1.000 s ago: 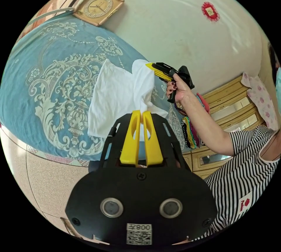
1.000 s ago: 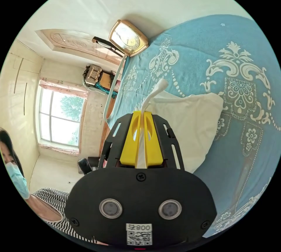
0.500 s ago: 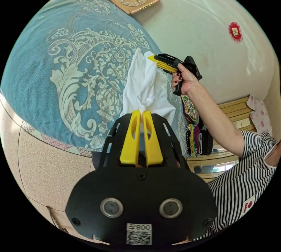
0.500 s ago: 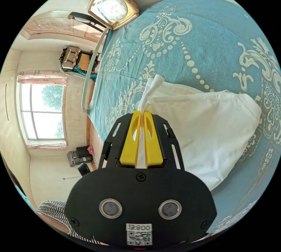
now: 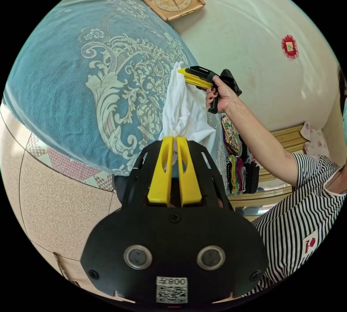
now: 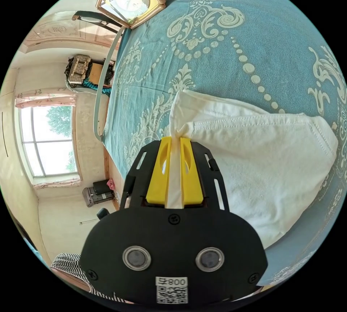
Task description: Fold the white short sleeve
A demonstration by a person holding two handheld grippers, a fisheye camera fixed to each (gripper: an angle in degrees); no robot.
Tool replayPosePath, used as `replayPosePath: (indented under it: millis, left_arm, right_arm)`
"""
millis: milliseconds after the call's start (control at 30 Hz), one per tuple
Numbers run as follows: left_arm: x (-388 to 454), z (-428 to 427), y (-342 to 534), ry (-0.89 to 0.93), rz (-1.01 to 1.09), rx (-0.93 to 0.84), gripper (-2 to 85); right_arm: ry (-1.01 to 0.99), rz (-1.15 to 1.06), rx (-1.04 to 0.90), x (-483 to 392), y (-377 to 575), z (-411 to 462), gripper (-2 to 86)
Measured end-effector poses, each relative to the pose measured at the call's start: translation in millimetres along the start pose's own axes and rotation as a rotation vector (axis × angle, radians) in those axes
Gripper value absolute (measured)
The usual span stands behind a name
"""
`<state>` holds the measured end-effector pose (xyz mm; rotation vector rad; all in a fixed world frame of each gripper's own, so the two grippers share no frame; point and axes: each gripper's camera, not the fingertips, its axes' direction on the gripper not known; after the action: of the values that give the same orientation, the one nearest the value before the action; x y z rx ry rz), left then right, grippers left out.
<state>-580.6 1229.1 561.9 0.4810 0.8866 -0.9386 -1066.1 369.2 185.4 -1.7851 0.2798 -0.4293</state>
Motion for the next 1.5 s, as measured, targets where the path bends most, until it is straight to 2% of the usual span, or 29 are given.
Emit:
replayPosePath:
  millis: [100,233,300,467,567,733,900,1067,1267,1500]
  left_arm:
    - [3,-14,7,-0.065,0.011,0.037,0.5]
    - [28,-20,0,-0.086,0.136,0.086,0.3]
    - [40,-9,-10,-0.095,0.214,0.06,0.2]
    - [41,41,-24,-0.315,0.268,-0.088,0.2]
    - [36,38,-26,-0.269,0.216,-0.074,0.2]
    - [49,25,-21,-0.253,0.26,-0.045,0.2]
    - [54,35,-20,-0.286,0.276,-0.102,0.2]
    - [67,40,-24,-0.328,0.304,-0.13,0.2]
    - [86,45,-28,-0.377,0.328,-0.155,0.2]
    - [105,49,-30,-0.418,0.348,-0.166,0.2]
  right_arm:
    - [-0.004,0.003,0.006,-18,7,-3,4.6]
    - [-0.061,0.01,0.036,-39,21,-14,3.7]
    - [-0.072,0.003,0.054,-50,30,-20,3.0]
    - [-0.105,-0.094,0.057,-87,69,-24,1.2]
    - [-0.026,-0.093,-0.089,-100,77,2,0.9]
    - [-0.025,-0.209,-0.016,-147,124,-29,2.5]
    - [0.249,-0.352,0.053,-201,249,-65,7.5]
    - [0.512,-0.439,0.023,-256,377,-40,8.9]
    - [0.811,-0.601,0.019,-318,437,19,8.0]
    - [0.988,-0.623,-0.012,-347,474,47,2.5]
